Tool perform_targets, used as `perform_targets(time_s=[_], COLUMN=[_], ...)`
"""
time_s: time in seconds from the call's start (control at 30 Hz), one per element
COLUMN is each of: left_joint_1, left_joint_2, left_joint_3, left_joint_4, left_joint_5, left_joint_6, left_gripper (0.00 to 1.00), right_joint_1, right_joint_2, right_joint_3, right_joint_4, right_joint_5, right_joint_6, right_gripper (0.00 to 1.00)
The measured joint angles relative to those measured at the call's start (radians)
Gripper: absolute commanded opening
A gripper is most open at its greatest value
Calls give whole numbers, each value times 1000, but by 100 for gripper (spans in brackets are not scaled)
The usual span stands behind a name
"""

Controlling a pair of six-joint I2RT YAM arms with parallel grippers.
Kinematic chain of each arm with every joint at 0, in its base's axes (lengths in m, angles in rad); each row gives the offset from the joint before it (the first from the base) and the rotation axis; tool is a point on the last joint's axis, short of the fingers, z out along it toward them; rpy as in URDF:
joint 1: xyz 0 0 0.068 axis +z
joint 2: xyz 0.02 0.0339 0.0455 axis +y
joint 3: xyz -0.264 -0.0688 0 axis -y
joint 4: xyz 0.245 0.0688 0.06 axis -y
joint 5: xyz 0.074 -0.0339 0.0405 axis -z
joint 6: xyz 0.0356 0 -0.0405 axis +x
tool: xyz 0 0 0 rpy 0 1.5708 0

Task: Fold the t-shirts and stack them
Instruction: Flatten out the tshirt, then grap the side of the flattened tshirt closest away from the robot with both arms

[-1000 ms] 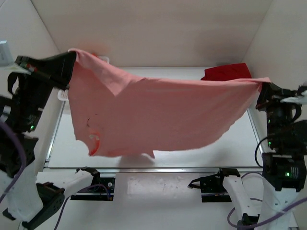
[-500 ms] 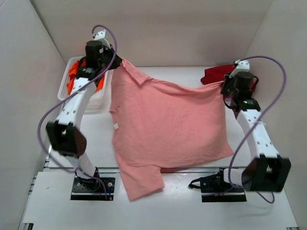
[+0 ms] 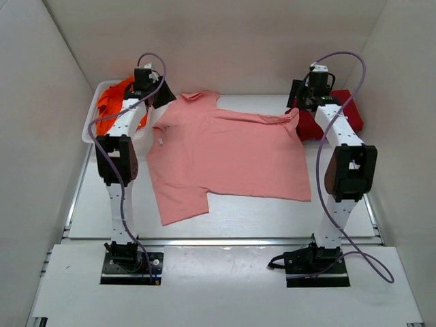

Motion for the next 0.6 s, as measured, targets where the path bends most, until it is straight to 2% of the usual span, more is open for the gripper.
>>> perform_targets(time_s=[0.2,0.33,0.4,0.6], left_joint_1=[-21,-86,-113,-107], left_joint_2=[-489,-770,-865,-966], left_joint_3=[-669,-945,-1073,-1370], left_joint_4=[39,42,32,-19], left_joint_5=[13,9,10,-32], left_joint_6=[6,43,62,89], left_gripper=[58,59,61,65], right_joint_1=[-35,-82,-92,-64], right_joint_2=[-289,-418,-442,-489], right_joint_3=[-384,-539,-595,-798], right_joint_4=[-43,-101,-124,-187], right_joint_5=[-1,-19,-14,-21], right_joint_6=[67,95,104,137], right_gripper=[77,78,78,77])
